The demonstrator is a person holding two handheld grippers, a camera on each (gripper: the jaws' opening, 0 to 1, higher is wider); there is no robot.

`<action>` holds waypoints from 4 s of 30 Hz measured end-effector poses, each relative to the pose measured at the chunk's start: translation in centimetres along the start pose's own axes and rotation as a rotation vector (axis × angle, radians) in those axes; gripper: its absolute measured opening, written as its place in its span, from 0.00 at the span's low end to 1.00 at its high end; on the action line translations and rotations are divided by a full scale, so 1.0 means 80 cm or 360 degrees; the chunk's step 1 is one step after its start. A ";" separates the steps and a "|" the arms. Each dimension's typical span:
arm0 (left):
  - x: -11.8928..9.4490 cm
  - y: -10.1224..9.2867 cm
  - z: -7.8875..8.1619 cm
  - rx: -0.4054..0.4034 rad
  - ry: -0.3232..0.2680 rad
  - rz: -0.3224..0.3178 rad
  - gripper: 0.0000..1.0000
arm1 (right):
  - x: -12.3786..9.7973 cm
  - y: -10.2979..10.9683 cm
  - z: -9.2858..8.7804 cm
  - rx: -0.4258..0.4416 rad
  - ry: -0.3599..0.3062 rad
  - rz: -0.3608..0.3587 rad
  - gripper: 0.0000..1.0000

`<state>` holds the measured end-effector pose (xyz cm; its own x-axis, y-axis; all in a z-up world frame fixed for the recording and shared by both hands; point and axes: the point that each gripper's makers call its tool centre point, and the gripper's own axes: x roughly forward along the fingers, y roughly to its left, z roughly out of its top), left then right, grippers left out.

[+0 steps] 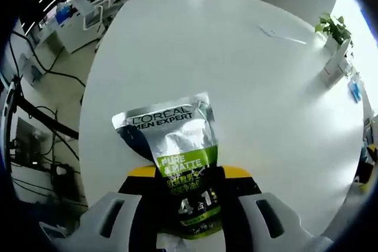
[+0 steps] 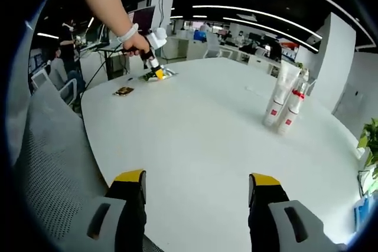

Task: Arrange the skincare products in the storage area until every visible bottle or jar stands upright without overlapping.

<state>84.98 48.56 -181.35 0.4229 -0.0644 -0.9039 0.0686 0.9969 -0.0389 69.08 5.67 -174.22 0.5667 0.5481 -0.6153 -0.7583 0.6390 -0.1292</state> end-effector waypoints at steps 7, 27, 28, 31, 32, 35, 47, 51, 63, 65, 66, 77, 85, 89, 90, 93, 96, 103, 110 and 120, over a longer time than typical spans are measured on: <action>-0.001 -0.026 -0.004 0.0113 0.0023 -0.0061 0.09 | -0.002 -0.002 0.000 -0.0009 -0.0002 -0.0016 0.67; -0.144 -0.239 0.011 0.0160 -0.0431 -0.0566 0.04 | -0.003 0.013 0.010 -0.0118 -0.0039 0.0043 0.61; -0.158 -0.257 0.006 0.0181 -0.0472 -0.0593 0.04 | -0.004 0.015 0.011 -0.0135 -0.0049 0.0053 0.61; -0.186 -0.290 -0.015 0.0199 -0.0525 -0.0638 0.04 | -0.004 0.024 0.015 -0.0193 -0.0061 0.0076 0.61; -0.192 -0.297 -0.022 0.0199 -0.0537 -0.0651 0.04 | -0.004 0.025 0.015 -0.0216 -0.0066 0.0080 0.61; -0.206 -0.318 -0.049 0.0164 -0.0559 -0.0691 0.04 | -0.005 0.030 0.017 -0.0267 -0.0073 0.0088 0.60; -0.231 -0.355 -0.129 0.0048 -0.0632 -0.0740 0.04 | -0.003 0.050 0.013 -0.0469 -0.0048 0.0144 0.58; -0.240 -0.355 -0.153 0.0045 -0.0641 -0.0771 0.04 | -0.002 0.054 0.011 -0.0499 -0.0027 0.0167 0.58; -0.239 -0.370 -0.204 0.0076 -0.0642 -0.0849 0.04 | -0.028 0.064 0.082 -0.0038 -0.0228 0.0167 0.60; -0.235 -0.370 -0.206 0.0111 -0.0659 -0.0825 0.04 | -0.029 0.067 0.076 0.0035 -0.0198 0.0162 0.61; -0.235 -0.370 -0.206 0.0168 -0.0680 -0.0809 0.04 | -0.029 0.068 0.074 0.0058 -0.0188 0.0162 0.61; -0.233 -0.366 -0.196 0.0314 -0.0796 -0.0732 0.05 | -0.033 0.085 0.065 0.0382 -0.0231 0.0246 0.57; -0.232 -0.376 -0.198 0.0484 -0.0856 -0.0672 0.05 | -0.036 0.098 0.062 0.0381 -0.0232 0.0288 0.64; -0.233 -0.370 -0.195 0.0471 -0.0884 -0.0634 0.06 | -0.027 0.109 0.056 0.0357 -0.0187 0.0330 0.67; -0.231 -0.367 -0.193 0.0463 -0.0882 -0.0614 0.06 | -0.027 0.112 0.055 0.0340 -0.0184 0.0341 0.68; -0.226 -0.364 -0.192 0.0426 -0.0863 -0.0609 0.06 | -0.029 0.120 0.051 0.0301 -0.0160 0.0371 0.68; -0.225 -0.364 -0.192 0.0419 -0.0866 -0.0610 0.07 | -0.030 0.122 0.060 0.0329 -0.0199 0.0414 0.68; -0.217 -0.362 -0.199 0.0395 -0.0806 -0.0625 0.08 | -0.041 0.113 0.092 0.0749 -0.0359 0.0563 0.61; -0.223 -0.371 -0.198 0.0404 -0.0835 -0.0675 0.08 | -0.032 0.119 0.110 0.1034 -0.0402 0.0705 0.52; -0.228 -0.386 -0.201 0.0466 -0.0841 -0.0735 0.10 | -0.002 0.155 0.121 0.1265 -0.0314 0.0790 0.41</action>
<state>60.62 19.66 -170.55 0.6644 -0.5592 -0.4959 0.5497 0.8151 -0.1826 62.72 18.69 -168.18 0.3387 0.8895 -0.3066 -0.5270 0.4493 0.7214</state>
